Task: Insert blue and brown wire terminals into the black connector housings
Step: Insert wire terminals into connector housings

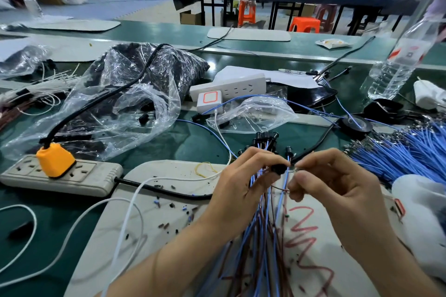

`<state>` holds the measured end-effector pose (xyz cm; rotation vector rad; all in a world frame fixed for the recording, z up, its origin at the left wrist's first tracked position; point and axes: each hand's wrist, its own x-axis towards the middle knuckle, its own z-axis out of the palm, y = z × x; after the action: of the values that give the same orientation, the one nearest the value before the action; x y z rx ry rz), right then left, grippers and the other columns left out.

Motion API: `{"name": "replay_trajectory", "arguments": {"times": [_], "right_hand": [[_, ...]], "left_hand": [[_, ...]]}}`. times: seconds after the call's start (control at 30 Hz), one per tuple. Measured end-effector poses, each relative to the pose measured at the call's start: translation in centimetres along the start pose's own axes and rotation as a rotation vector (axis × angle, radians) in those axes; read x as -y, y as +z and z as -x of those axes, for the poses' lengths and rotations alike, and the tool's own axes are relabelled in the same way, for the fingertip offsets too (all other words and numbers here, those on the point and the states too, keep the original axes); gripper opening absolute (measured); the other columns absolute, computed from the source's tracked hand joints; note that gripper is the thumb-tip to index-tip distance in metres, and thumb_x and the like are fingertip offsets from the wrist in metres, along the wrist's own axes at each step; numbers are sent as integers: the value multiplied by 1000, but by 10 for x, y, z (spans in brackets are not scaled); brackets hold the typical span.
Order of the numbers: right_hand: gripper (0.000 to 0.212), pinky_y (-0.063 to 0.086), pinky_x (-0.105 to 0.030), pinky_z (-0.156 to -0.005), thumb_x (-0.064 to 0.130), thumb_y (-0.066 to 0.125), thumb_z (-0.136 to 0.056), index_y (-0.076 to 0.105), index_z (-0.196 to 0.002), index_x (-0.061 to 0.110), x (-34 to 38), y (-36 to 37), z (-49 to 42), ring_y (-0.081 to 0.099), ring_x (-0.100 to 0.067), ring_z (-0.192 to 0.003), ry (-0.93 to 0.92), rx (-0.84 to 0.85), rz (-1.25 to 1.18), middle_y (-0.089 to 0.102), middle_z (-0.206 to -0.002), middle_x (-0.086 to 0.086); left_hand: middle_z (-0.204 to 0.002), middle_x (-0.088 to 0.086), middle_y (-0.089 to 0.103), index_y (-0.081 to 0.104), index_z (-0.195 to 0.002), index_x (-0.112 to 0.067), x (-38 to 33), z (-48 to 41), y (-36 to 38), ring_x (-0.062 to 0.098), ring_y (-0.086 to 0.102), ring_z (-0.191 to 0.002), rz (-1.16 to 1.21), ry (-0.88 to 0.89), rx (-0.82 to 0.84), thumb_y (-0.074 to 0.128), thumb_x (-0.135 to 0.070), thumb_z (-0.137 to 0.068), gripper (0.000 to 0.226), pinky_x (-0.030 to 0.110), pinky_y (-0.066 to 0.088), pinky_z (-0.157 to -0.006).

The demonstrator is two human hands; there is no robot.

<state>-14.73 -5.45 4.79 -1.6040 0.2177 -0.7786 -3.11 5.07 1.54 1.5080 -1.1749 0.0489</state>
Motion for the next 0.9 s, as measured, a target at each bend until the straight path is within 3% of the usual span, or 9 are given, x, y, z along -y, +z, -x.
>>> {"name": "replay_trajectory", "arguments": {"times": [0.13,0.33,0.47,0.57,0.73,0.9], "right_hand": [[5,53,-19,-55,3,67,-74,64,-76,6,-1,1,0,64,-17,-52,-19,-9,58,68,-62,-10],[19,54,-18,-58,-9,69,-76,64,-76,9,-8,-1,0,66,-15,-54,-13,4,197,69,-65,-6],[15,53,-19,-54,-11,68,-77,65,-76,4,-10,-5,-3,64,-17,-51,69,27,181,68,-63,-11],[9,52,-21,-50,-12,65,-78,64,-76,-3,-10,-7,-5,63,-19,-48,126,8,96,67,-59,-15],[7,53,-23,-50,-10,66,-75,60,-75,-6,-13,-7,-6,63,-20,-49,212,17,22,67,-61,-18],[8,50,-27,-46,11,70,-61,63,-61,6,-13,-11,-8,57,-25,-45,412,64,-192,61,-58,-22]], "left_hand": [[-101,0,59,66,-107,-5,0,1,1,10,58,-96,-3,-12,48,56,-2,-90,20,19,45,-87],[-93,1,69,66,-105,-1,0,1,1,4,61,-87,-44,-26,113,57,-6,-90,18,9,42,-80],[-90,-10,63,67,-108,-3,1,1,0,4,59,-82,-89,-21,149,56,-12,-90,22,11,43,-77],[-86,-14,59,67,-108,-3,1,1,-1,-7,51,-78,-96,-18,157,56,-14,-91,23,6,38,-74],[-92,1,72,70,-103,-5,2,1,-2,3,60,-81,-91,-49,129,61,-21,-88,24,8,42,-74],[-88,1,73,72,-103,-7,0,1,-3,8,62,-80,-57,-59,135,63,-21,-85,25,15,46,-75]]}}
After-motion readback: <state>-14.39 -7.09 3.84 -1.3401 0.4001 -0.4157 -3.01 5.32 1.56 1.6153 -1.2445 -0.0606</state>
